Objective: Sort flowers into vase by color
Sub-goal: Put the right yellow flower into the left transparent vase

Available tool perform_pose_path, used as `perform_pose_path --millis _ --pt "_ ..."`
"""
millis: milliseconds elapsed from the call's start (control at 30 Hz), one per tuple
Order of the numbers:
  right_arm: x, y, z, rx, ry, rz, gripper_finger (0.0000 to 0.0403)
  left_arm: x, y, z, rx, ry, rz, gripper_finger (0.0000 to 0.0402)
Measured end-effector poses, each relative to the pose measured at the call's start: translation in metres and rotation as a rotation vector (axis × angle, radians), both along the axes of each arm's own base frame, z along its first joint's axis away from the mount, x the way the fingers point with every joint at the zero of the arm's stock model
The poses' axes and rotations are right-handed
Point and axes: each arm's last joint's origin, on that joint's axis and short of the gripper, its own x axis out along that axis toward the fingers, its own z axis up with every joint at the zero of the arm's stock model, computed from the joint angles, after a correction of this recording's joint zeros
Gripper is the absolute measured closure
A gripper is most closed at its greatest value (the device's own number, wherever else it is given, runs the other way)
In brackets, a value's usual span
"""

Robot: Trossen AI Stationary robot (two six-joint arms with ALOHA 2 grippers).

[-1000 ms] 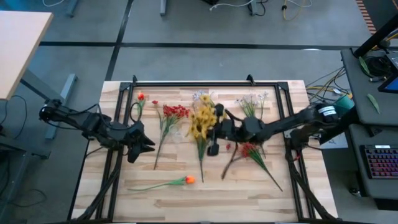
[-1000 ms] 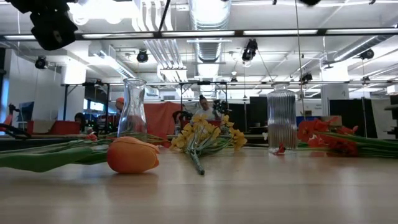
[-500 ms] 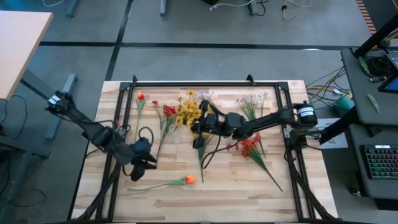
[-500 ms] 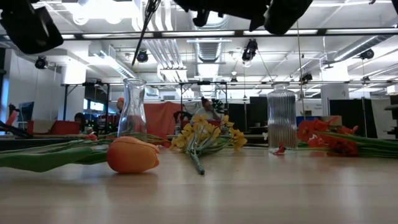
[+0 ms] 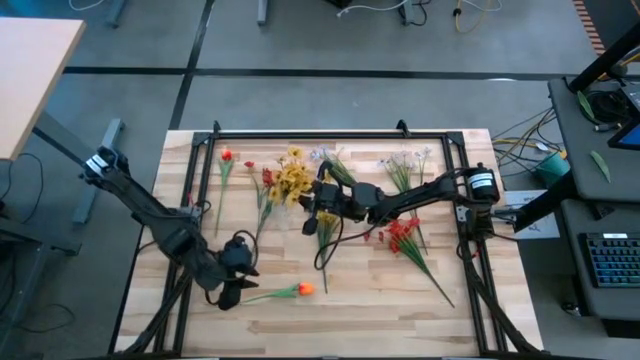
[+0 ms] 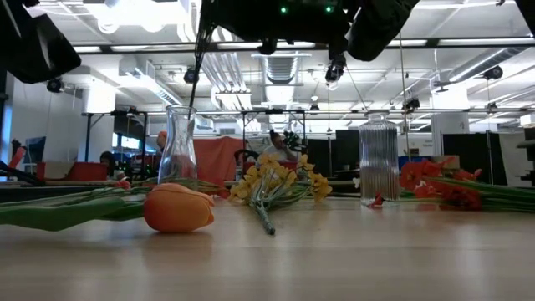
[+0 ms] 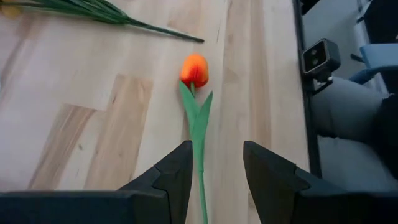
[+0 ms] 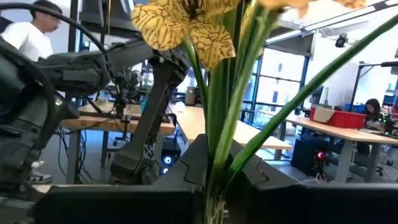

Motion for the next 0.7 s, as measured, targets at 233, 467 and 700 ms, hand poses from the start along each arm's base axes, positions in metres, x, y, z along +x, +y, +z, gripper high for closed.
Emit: perform_pose_path --millis 233,467,700 --pt "0.001 0.000 -0.003 0.012 0.036 0.003 0.0319 0.012 -0.009 -0.017 0.030 0.020 0.064 0.0274" --pt "0.002 0.001 -0.009 0.030 0.106 0.009 0.0248 0.020 -0.016 -0.031 0.037 0.040 0.077 0.0253" --pt "-0.001 0.001 -0.009 0.081 0.203 0.017 0.0176 0.025 -0.021 -0.042 0.055 0.060 0.075 0.0178"
